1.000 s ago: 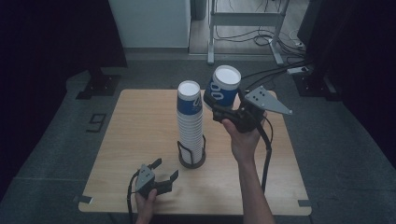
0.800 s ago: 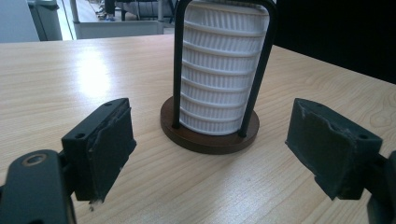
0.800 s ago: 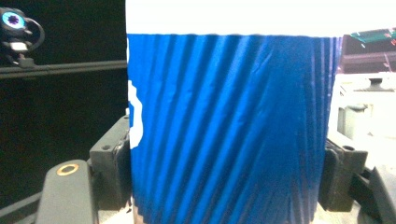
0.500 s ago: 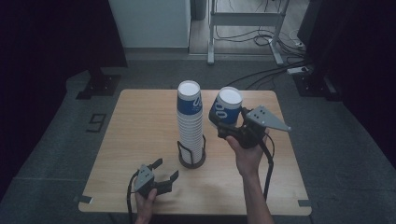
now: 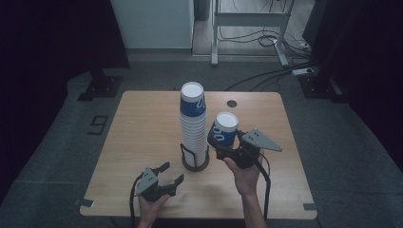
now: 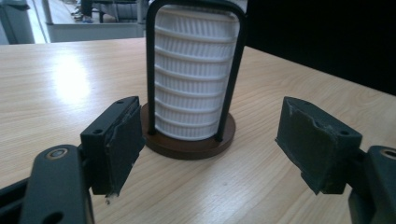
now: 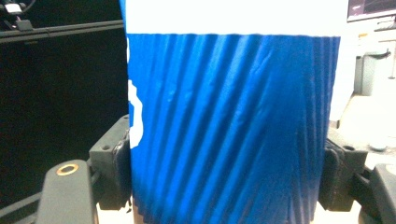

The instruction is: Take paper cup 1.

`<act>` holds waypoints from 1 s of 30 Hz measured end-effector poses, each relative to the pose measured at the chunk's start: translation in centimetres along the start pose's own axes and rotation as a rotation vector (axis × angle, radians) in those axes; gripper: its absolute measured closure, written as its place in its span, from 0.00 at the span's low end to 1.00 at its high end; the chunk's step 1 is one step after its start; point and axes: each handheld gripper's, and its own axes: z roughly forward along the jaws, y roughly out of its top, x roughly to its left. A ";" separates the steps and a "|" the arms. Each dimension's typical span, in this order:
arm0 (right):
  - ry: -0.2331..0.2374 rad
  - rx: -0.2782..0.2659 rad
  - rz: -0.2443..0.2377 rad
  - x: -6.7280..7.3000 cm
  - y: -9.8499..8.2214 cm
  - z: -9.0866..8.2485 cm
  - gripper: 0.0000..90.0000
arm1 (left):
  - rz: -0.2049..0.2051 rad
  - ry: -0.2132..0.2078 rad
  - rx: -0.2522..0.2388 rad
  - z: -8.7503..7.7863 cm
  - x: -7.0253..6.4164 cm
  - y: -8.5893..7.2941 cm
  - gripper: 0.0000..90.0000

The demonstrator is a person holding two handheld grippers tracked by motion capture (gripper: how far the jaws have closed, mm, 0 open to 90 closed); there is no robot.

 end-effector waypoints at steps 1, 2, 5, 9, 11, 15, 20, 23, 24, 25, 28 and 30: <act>0.000 0.000 0.000 0.0 0.0 0.0 0.25 | 0.002 -0.002 -0.003 0.0 -0.1 0.0 0.24; 0.007 0.005 0.010 0.1 -0.6 -0.1 0.25 | 0.014 -0.009 -0.006 0.0 -0.3 0.1 0.25; 0.004 0.011 0.015 0.1 -1.3 -0.1 0.25 | 0.018 -0.021 -0.012 0.2 -0.6 0.2 0.26; 0.013 0.031 0.035 0.2 -3.2 -0.1 0.25 | 0.027 -0.052 -0.029 0.3 -1.3 0.2 0.29; 0.014 0.040 0.036 0.2 -3.6 -0.1 0.25 | 0.027 -0.062 -0.033 0.4 -1.4 0.2 0.30; 0.010 0.055 0.060 0.2 -5.6 -0.2 0.25 | 0.049 -0.077 -0.036 0.6 -2.0 0.1 0.35; 0.012 0.076 0.084 0.3 -7.6 -0.2 0.25 | 0.054 -0.089 -0.056 0.9 -2.4 0.0 0.35; 0.017 0.084 0.100 0.3 -8.4 -0.1 0.25 | 0.055 -0.106 -0.065 1.1 -2.7 0.0 0.37; 0.020 0.085 0.103 0.4 -8.7 0.0 0.25 | 0.055 -0.110 -0.068 1.1 -2.8 0.0 0.38; 0.027 0.084 0.115 0.7 -9.2 0.0 0.25 | 0.060 -0.109 -0.071 1.2 -2.9 0.0 0.37; 0.039 0.082 0.140 0.9 -10.1 0.1 0.25 | 0.066 -0.117 -0.088 1.2 -3.1 0.0 0.38; 0.043 0.089 0.156 1.0 -10.7 0.1 0.25 | 0.072 -0.126 -0.099 1.3 -3.2 -0.1 0.39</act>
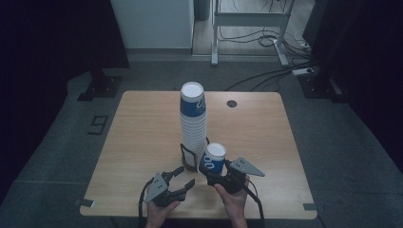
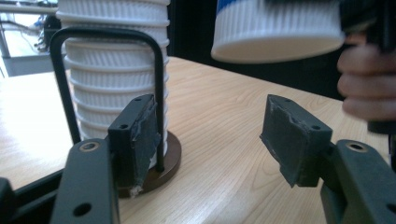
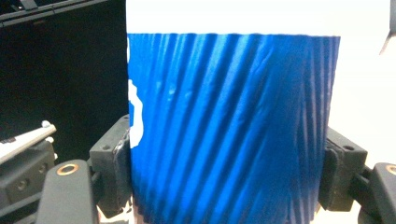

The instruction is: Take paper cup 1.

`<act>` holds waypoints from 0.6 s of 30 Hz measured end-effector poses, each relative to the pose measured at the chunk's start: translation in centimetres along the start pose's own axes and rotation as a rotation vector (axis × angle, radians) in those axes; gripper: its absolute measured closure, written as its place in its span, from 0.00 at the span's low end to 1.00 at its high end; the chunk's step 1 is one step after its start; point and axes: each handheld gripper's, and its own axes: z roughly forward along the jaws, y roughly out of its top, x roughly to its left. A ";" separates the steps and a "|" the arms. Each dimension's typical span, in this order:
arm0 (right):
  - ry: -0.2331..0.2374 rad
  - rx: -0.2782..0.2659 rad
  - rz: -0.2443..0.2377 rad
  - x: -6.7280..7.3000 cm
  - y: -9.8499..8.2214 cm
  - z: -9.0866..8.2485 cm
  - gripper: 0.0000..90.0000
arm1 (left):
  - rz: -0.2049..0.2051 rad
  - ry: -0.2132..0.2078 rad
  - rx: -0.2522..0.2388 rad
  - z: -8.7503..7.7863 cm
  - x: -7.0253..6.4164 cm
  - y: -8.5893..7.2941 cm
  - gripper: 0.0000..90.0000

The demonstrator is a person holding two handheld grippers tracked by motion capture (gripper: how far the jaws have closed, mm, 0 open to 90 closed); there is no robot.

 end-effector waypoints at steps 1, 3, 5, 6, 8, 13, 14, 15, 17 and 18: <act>0.000 0.002 0.008 0.0 -0.3 0.0 0.25 | 0.000 0.000 0.000 0.0 0.0 0.0 0.40; 0.007 0.002 0.020 -0.1 -0.6 0.1 0.25 | -0.006 -0.009 0.002 0.1 -0.1 -0.1 0.39; 0.011 0.001 0.042 -0.1 -1.4 0.1 0.25 | -0.011 -0.018 -0.004 0.2 -0.1 -0.2 0.40; 0.013 0.002 0.051 -0.2 -1.6 0.1 0.25 | -0.009 -0.022 -0.005 0.3 -0.2 -0.2 0.42; 0.018 0.003 0.070 -0.1 -2.1 0.2 0.25 | 0.001 -0.018 -0.002 0.5 -0.4 -0.2 0.44; 0.053 -0.005 0.130 -0.2 -2.8 0.4 0.25 | 0.005 -0.018 -0.004 0.7 -0.6 -0.2 0.45; 0.057 -0.002 0.140 -0.2 -2.9 0.3 0.25 | 0.008 -0.014 -0.004 0.8 -0.7 -0.2 0.45; 0.056 -0.006 0.151 -0.2 -3.1 0.4 0.25 | 0.008 -0.014 -0.004 0.8 -0.7 -0.2 0.46; 0.075 -0.008 0.187 -0.3 -3.3 0.4 0.25 | 0.008 -0.014 -0.001 1.0 -0.7 -0.2 0.47; 0.075 -0.008 0.187 -0.3 -3.3 0.4 0.25 | 0.006 -0.014 -0.002 1.1 -0.8 -0.2 0.47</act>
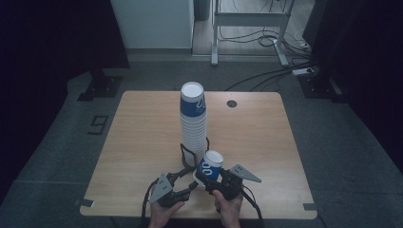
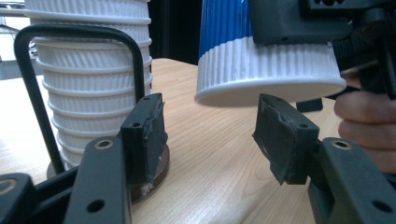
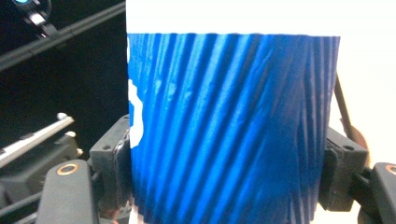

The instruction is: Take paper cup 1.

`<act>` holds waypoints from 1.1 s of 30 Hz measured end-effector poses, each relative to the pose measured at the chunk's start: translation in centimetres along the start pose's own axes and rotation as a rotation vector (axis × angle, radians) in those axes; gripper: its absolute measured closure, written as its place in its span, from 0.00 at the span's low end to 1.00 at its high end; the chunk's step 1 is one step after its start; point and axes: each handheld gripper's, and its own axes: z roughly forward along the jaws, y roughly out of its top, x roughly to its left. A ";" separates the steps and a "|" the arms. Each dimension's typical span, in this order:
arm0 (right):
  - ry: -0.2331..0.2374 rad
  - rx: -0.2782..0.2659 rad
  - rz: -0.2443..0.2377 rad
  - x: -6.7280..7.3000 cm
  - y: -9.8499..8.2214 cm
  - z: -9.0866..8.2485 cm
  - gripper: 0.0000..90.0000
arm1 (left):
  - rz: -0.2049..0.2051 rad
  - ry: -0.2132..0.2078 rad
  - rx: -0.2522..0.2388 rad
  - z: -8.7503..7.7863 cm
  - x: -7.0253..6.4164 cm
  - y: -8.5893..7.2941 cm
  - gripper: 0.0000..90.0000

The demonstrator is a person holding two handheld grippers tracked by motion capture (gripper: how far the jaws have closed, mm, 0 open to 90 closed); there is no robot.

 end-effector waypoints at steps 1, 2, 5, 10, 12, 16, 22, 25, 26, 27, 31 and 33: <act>0.003 -0.001 0.010 0.0 -0.1 0.1 0.25 | 0.004 0.002 -0.001 0.1 -0.1 0.0 0.47; 0.010 0.002 0.025 -0.1 -0.3 0.1 0.25 | 0.010 0.005 -0.003 0.2 -0.2 0.0 0.50; 0.015 0.000 0.048 -0.1 -0.5 0.2 0.25 | 0.013 0.007 -0.004 0.3 -0.3 0.1 0.52; 0.034 -0.011 0.098 -0.2 -0.9 0.3 0.25 | 0.025 0.013 -0.009 0.5 -0.4 0.2 0.55; 0.031 -0.006 0.096 -0.3 -0.9 0.4 0.25 | 0.024 0.014 -0.009 0.6 -0.4 0.2 0.55; 0.041 -0.007 0.119 -0.3 -0.9 0.4 0.25 | 0.028 0.026 -0.011 0.6 -0.4 0.2 0.56; 0.079 -0.007 0.169 -0.1 -1.2 0.7 0.24 | 0.041 0.049 -0.017 0.9 -0.5 0.2 0.57; 0.086 0.002 0.174 0.0 -1.3 0.8 0.24 | 0.036 0.063 -0.021 1.0 -0.4 0.2 0.59; 0.088 0.003 0.178 0.0 -1.3 0.9 0.24 | 0.037 0.073 -0.026 1.1 -0.4 0.2 0.60; 0.094 0.015 0.181 0.0 -1.4 1.1 0.24 | 0.041 0.078 -0.027 1.1 -0.4 0.2 0.66; 0.101 0.028 0.182 0.0 -1.5 1.2 0.24 | 0.048 0.093 -0.036 1.4 -0.5 0.2 0.72; 0.103 0.033 0.188 0.0 -1.6 1.3 0.24 | 0.040 0.095 -0.045 1.3 -0.5 0.2 0.81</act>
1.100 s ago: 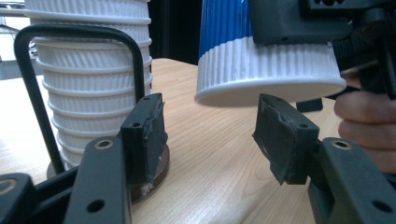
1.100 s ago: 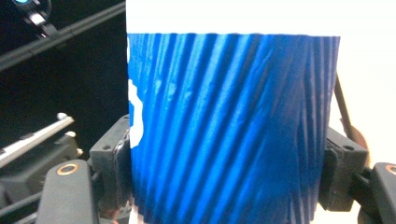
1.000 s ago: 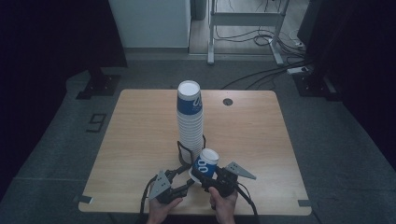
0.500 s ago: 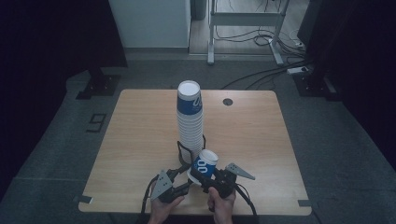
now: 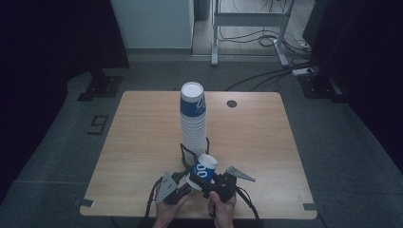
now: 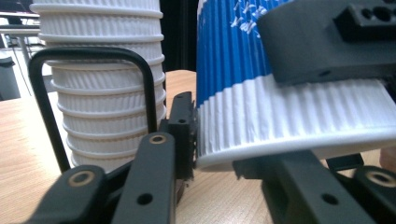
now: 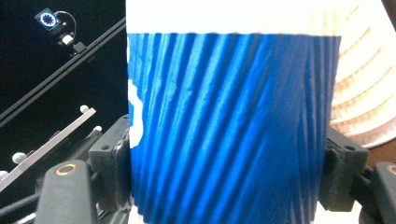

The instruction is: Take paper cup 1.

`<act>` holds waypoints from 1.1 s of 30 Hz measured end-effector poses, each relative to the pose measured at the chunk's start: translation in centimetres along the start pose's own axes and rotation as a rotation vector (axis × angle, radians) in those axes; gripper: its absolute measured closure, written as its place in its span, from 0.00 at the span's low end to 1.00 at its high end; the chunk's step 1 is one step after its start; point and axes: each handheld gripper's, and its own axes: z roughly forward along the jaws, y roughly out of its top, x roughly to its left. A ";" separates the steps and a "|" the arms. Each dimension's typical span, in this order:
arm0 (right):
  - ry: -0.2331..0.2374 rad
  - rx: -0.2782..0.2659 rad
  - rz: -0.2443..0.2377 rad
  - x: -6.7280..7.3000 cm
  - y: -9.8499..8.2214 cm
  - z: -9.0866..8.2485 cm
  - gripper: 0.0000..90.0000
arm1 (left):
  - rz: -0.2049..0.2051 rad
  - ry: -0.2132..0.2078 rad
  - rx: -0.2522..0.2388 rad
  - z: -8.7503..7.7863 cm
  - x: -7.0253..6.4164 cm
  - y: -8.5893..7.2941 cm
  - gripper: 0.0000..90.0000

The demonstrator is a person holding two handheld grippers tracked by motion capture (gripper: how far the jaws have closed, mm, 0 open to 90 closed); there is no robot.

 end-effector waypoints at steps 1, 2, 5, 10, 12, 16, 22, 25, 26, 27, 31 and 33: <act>0.000 0.000 0.000 0.0 0.0 0.0 0.24 | 0.000 0.000 0.000 0.0 0.0 0.0 0.82; 0.002 0.002 0.001 0.0 0.0 0.0 0.24 | -0.004 0.000 0.000 0.0 0.1 0.0 0.82; 0.009 0.012 0.008 0.0 0.1 0.0 0.22 | 0.004 -0.008 0.014 -0.1 0.2 0.0 0.89; 0.007 0.006 -0.012 -0.1 0.1 0.1 0.20 | -0.010 -0.016 0.018 -0.1 0.3 -0.1 0.91; 0.010 0.002 -0.030 -0.1 0.0 0.1 0.19 | -0.015 -0.021 0.023 -0.1 0.4 -0.1 0.91; 0.008 -0.009 -0.039 -0.1 0.2 0.1 0.16 | -0.024 -0.041 0.042 -0.3 0.5 0.0 0.92; -0.015 -0.028 -0.068 -0.2 0.8 -0.2 0.14 | -0.047 -0.075 0.063 -0.4 0.7 0.0 0.93; -0.018 -0.029 -0.076 -0.2 1.0 -0.2 0.14 | -0.056 -0.085 0.072 -0.4 0.7 0.1 0.93; -0.022 -0.026 -0.078 -0.2 1.1 -0.3 0.13 | -0.055 -0.086 0.073 -0.4 0.7 0.1 0.93; -0.023 -0.034 -0.090 -0.2 1.2 -0.3 0.13 | -0.053 -0.094 0.080 -0.4 0.7 0.1 0.93; -0.031 -0.037 -0.098 -0.2 1.5 -0.4 0.14 | -0.035 -0.105 0.085 -0.6 0.6 0.1 0.93; -0.041 -0.043 -0.104 -0.2 1.7 -0.4 0.14 | -0.024 -0.111 0.091 -0.6 0.5 0.1 0.93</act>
